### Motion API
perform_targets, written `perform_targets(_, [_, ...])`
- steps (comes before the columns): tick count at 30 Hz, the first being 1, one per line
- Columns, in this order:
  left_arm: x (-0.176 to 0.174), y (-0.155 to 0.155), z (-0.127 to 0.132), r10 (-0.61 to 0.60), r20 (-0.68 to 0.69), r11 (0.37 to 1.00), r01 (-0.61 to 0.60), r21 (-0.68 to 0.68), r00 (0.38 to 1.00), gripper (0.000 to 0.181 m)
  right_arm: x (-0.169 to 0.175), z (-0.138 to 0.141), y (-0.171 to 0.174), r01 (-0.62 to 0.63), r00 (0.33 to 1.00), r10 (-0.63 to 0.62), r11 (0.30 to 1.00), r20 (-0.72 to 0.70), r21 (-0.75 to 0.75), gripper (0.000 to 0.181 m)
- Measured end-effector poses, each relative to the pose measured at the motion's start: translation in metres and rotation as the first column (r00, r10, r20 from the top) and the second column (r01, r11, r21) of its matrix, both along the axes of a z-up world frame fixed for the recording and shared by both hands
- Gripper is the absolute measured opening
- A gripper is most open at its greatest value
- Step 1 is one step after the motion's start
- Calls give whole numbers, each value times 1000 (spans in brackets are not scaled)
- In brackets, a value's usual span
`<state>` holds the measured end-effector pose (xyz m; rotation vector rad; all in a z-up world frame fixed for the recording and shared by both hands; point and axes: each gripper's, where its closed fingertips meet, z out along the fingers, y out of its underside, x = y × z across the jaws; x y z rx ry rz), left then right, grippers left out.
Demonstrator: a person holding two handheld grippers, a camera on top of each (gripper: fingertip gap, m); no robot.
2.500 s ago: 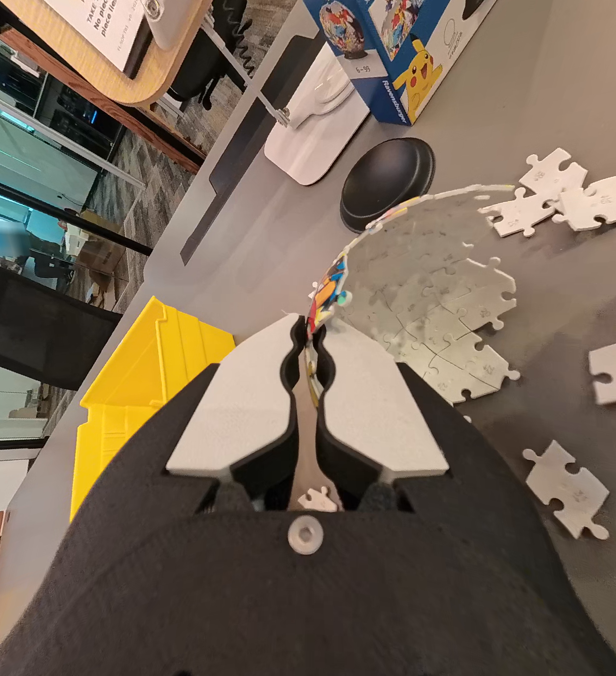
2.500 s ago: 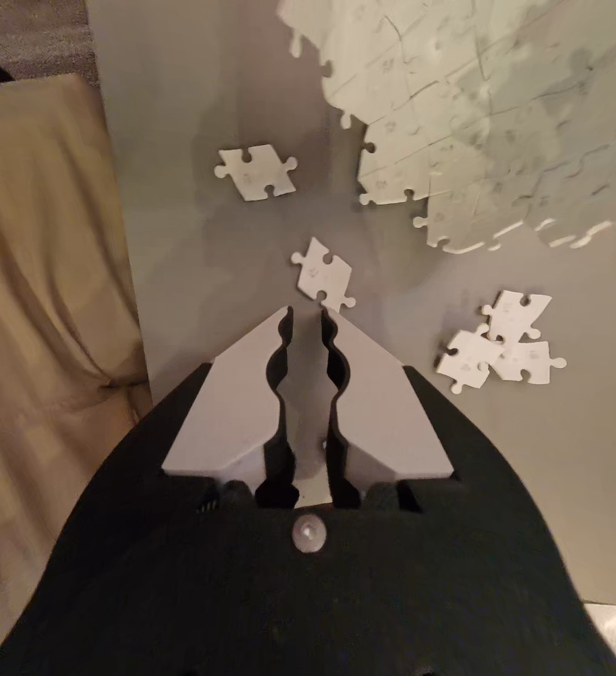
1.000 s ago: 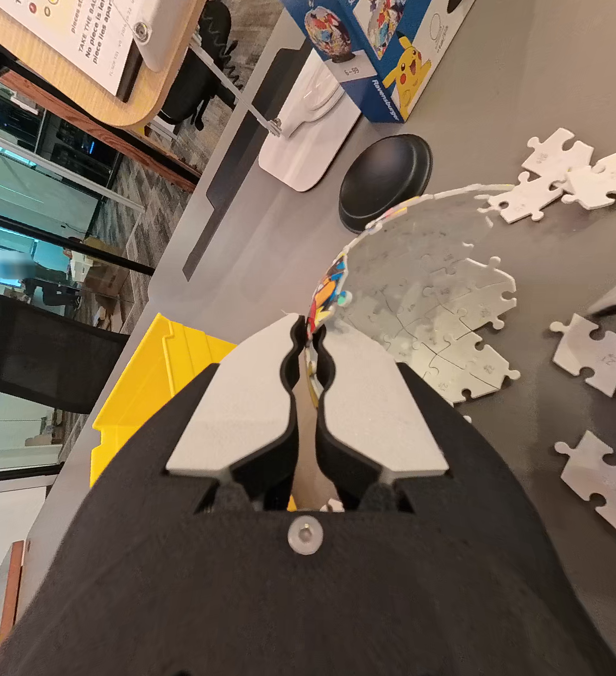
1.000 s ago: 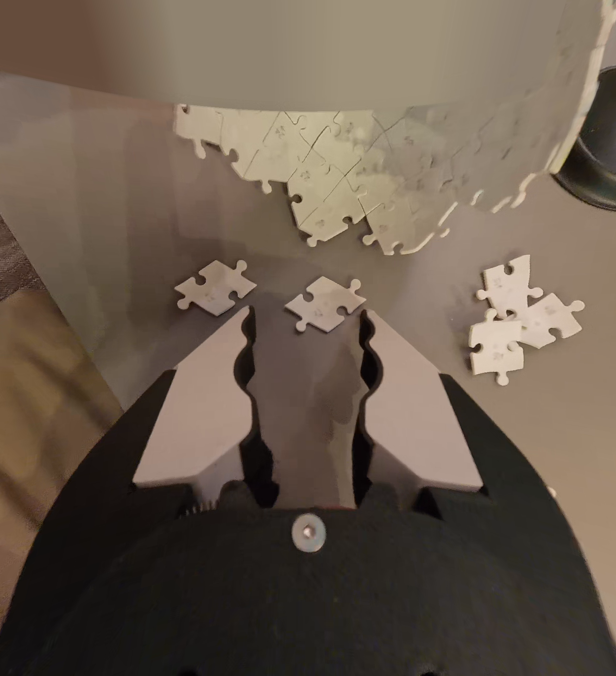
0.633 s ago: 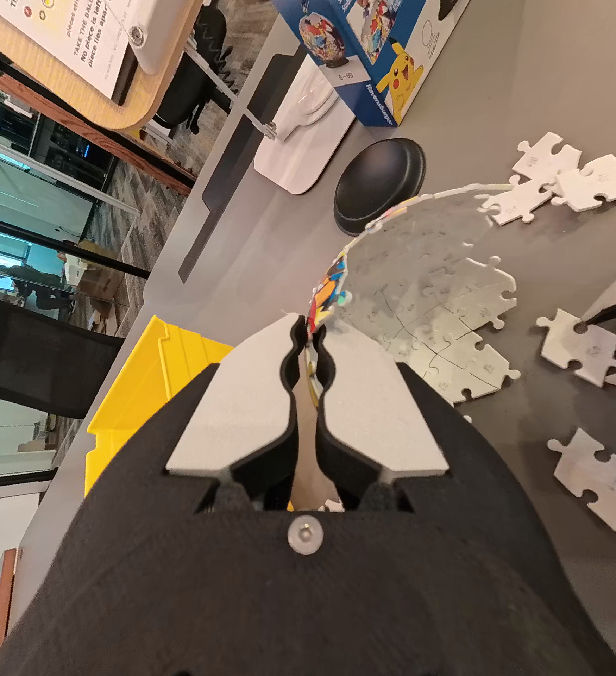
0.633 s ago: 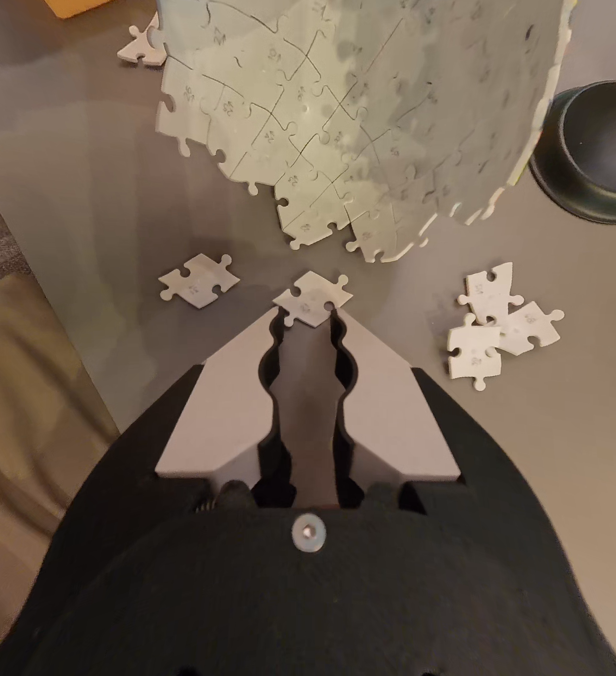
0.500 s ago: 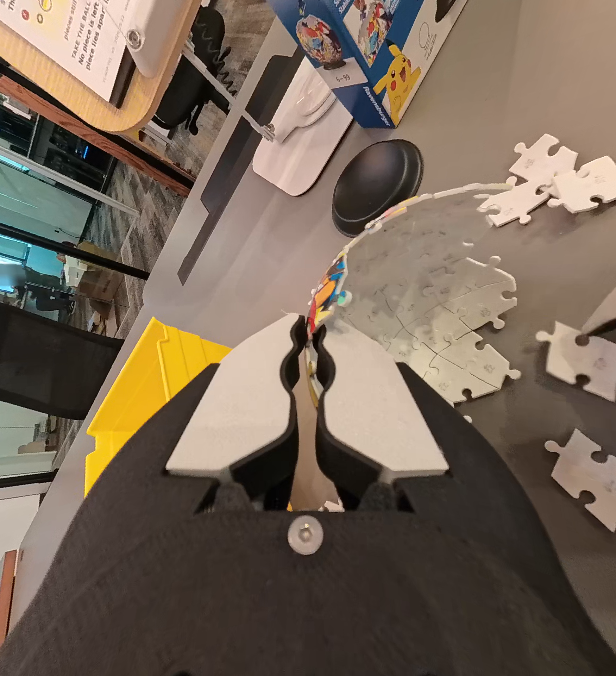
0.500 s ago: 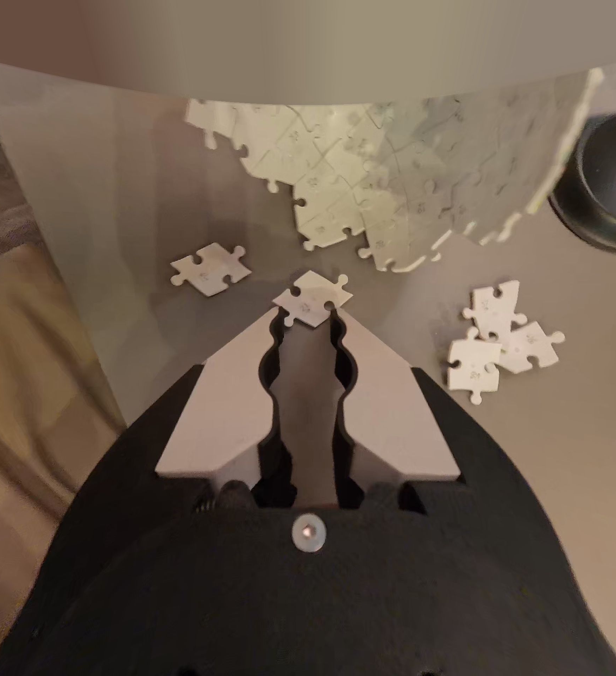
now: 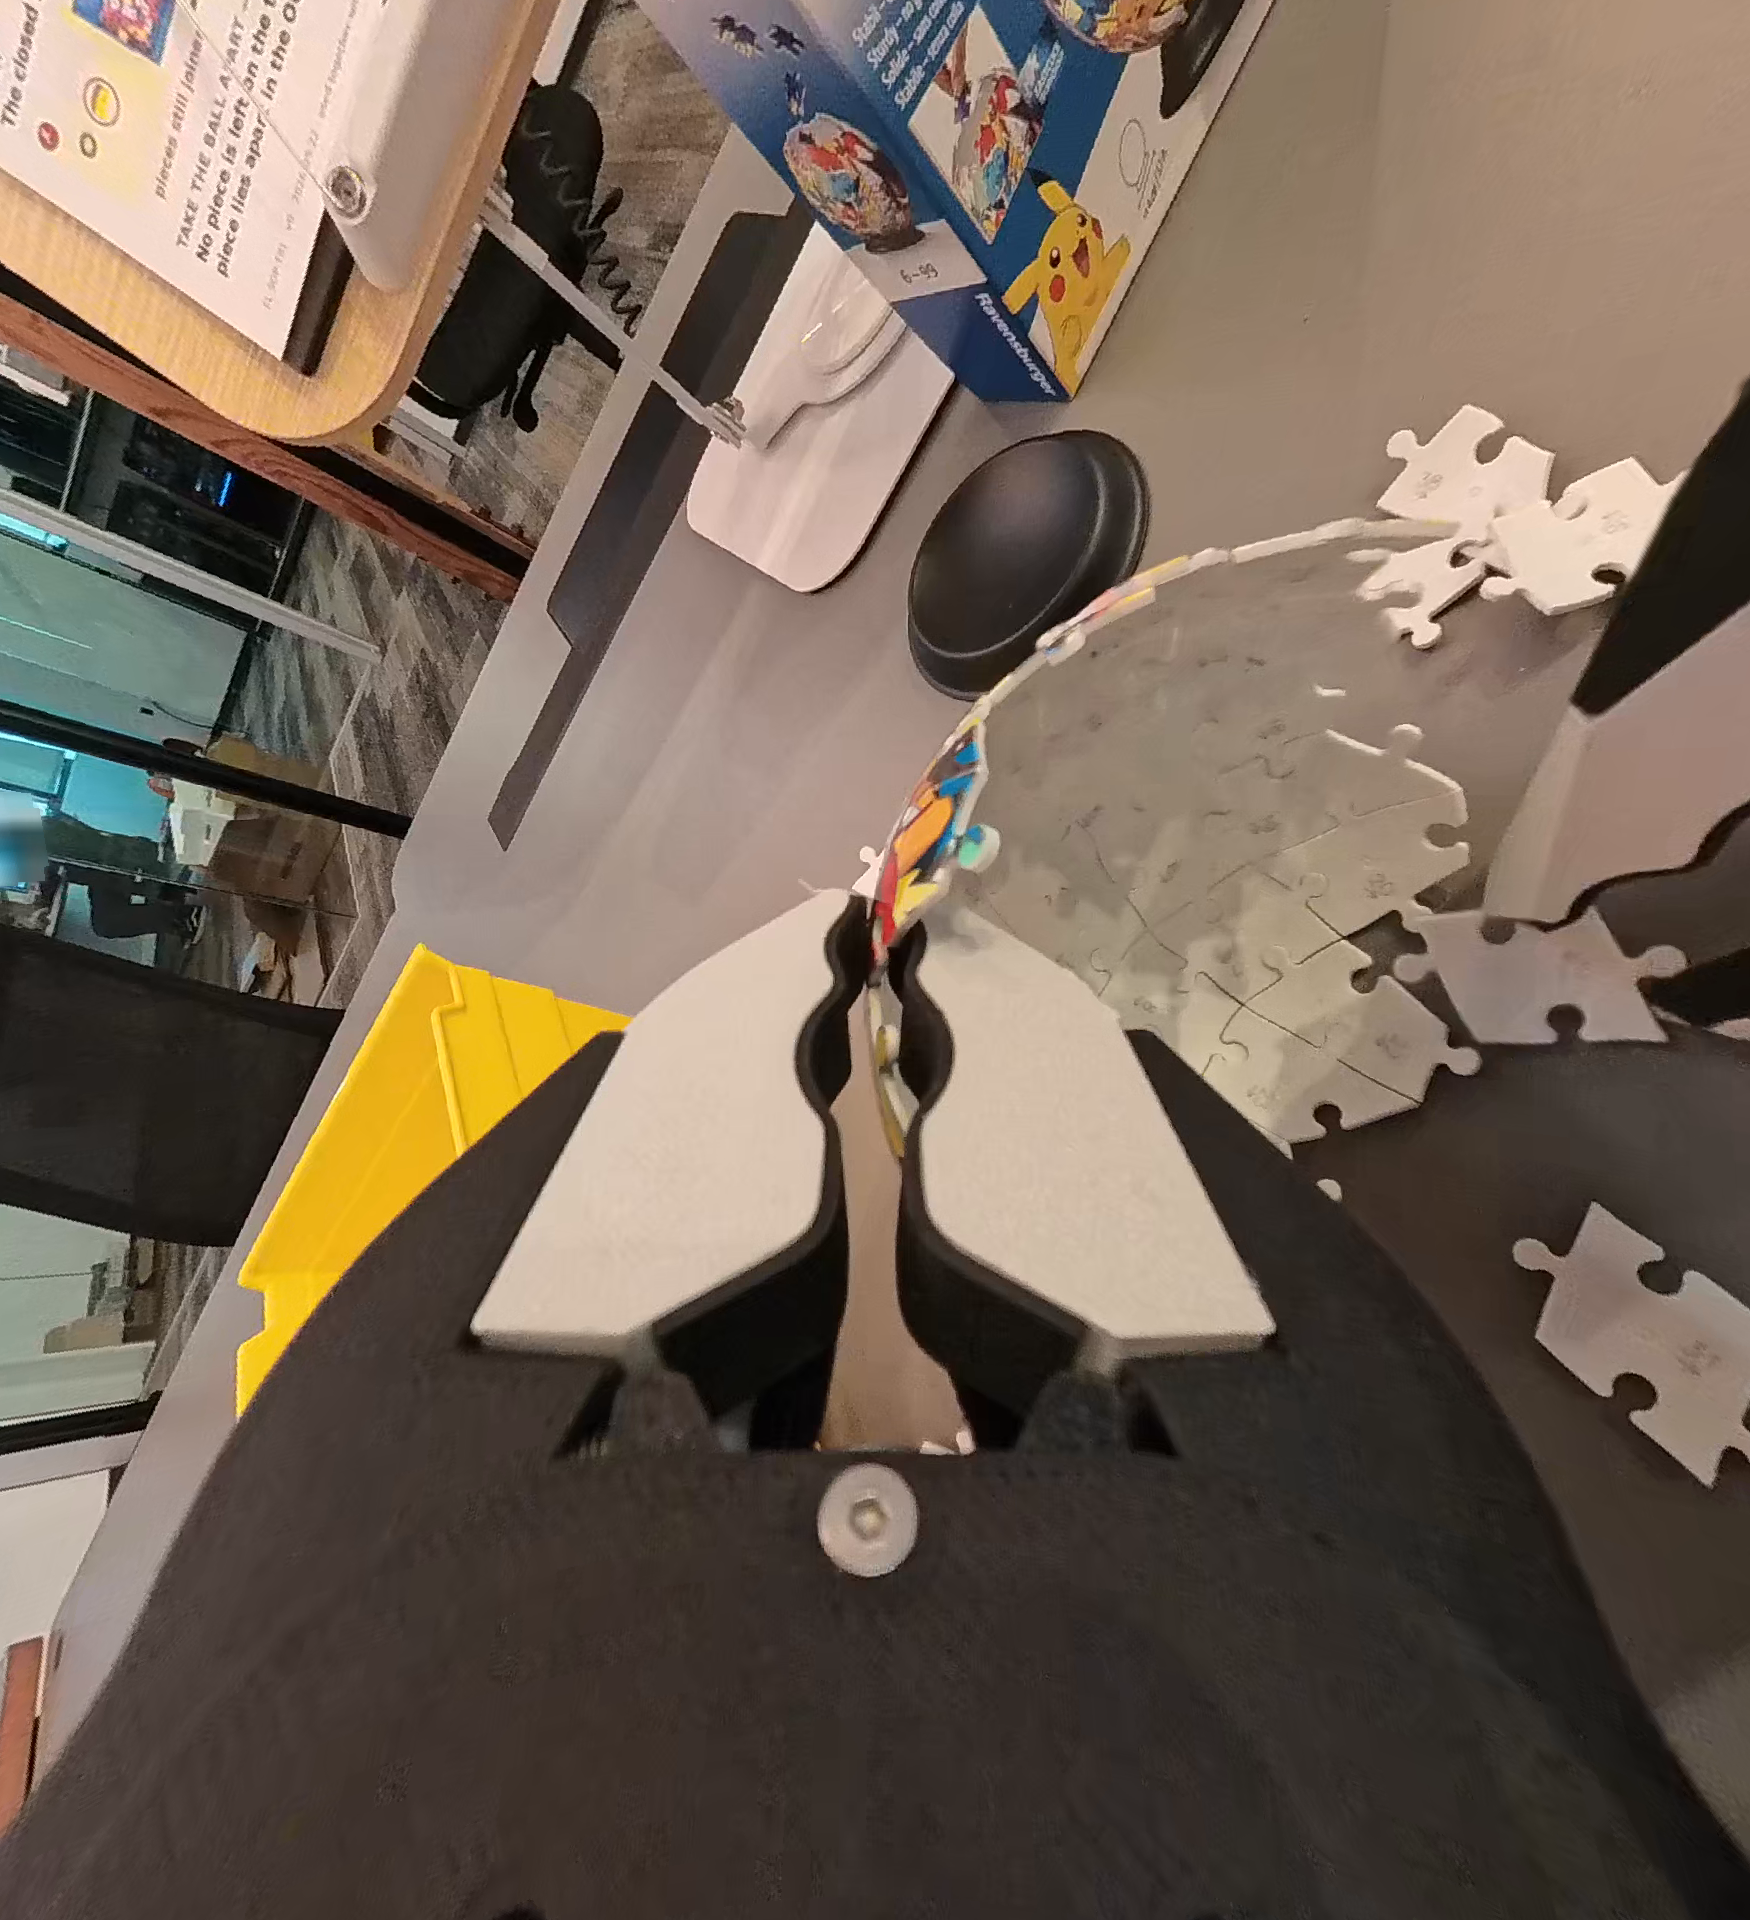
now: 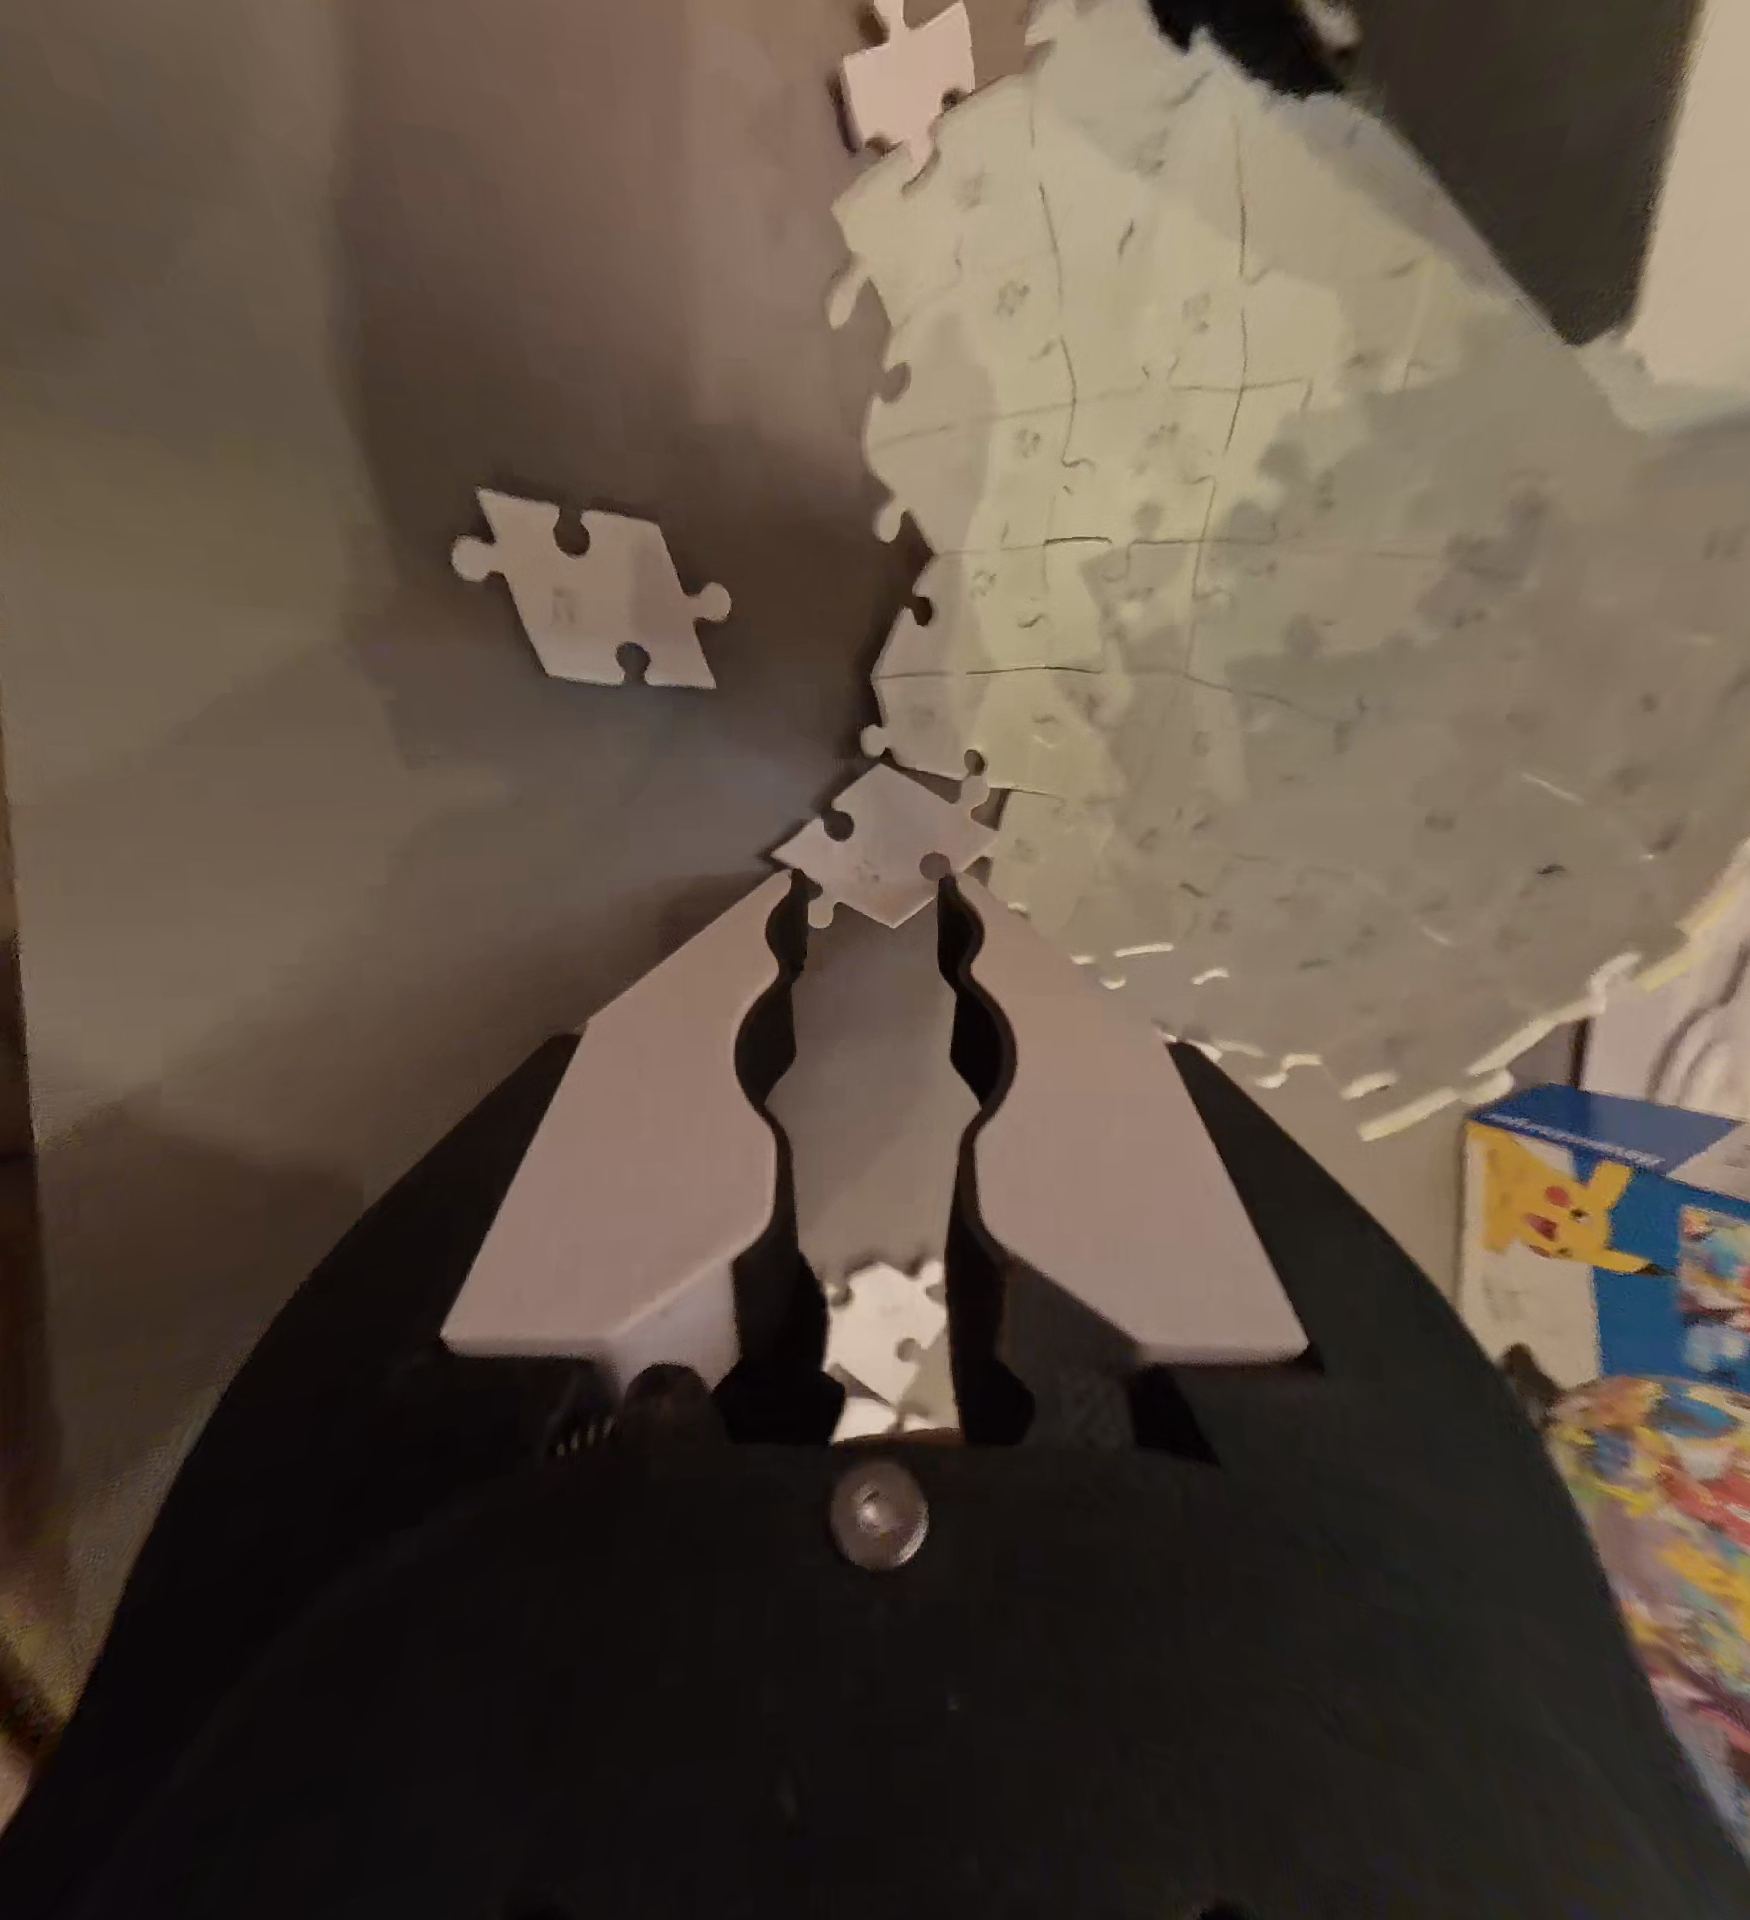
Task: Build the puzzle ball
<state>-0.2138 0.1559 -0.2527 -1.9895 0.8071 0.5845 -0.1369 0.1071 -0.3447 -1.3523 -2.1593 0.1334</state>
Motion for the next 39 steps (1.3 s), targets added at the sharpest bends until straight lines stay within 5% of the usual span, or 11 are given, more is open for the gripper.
perform_targets(12, [7,0,1,-32,-8,999,33,12,999,3,-2,3,8,-146,989,139,948,46,282,24])
perform_targets(39, [11,1,3,-63,-25,997,63,35,998,3,-5,3,2,24,995,-16,996,-100,86,28])
